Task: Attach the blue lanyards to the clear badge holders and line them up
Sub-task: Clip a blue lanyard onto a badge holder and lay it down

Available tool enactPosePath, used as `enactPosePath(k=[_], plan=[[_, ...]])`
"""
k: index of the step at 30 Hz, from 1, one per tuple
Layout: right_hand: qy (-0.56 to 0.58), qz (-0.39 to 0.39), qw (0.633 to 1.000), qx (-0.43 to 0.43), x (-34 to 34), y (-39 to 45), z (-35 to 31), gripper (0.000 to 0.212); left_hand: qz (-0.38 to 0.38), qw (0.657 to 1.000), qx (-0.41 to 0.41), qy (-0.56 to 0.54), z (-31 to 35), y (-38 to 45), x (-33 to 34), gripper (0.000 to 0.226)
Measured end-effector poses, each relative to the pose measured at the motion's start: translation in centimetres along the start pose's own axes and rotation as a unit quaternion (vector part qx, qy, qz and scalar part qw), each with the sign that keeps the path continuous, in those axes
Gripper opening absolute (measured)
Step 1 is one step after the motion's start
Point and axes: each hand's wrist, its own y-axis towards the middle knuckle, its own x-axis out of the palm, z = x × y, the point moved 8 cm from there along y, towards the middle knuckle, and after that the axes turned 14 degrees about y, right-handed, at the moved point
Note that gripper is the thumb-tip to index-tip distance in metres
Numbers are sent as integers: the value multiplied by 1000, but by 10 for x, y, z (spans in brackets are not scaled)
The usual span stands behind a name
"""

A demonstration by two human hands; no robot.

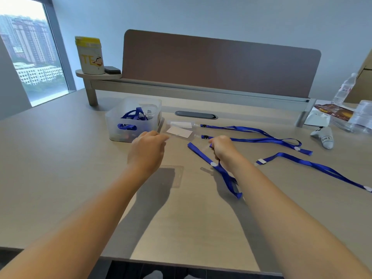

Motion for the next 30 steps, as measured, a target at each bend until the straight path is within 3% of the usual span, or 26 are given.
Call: enactPosePath(k=[5, 9, 11, 16, 21, 26, 30], plan=[[4, -20, 999, -44, 6, 19, 15, 36, -18, 999, -23, -41, -5, 13, 20, 30], [-187, -19, 981, -55, 10, 35, 30, 19, -18, 997, -24, -65, -7, 20, 29, 28], [-297, -15, 953, -48, 8, 39, 37, 28, -20, 997, -20, -68, -8, 23, 35, 26], [-381, 22, 924, -30, -5, 48, 42, 62, -40, 997, -20, -68, -9, 22, 46, 25], [-381, -19, 924, -28, 2, 50, 49, 37, -46, 997, -22, -63, -10, 18, 42, 27], [-429, -68, 900, -37, 15, 45, 44, 37, -54, 996, -29, -63, -17, 13, 39, 28], [-433, -96, 895, -38, 24, 36, 37, 23, -57, 995, -42, -63, -25, 9, 33, 27]])
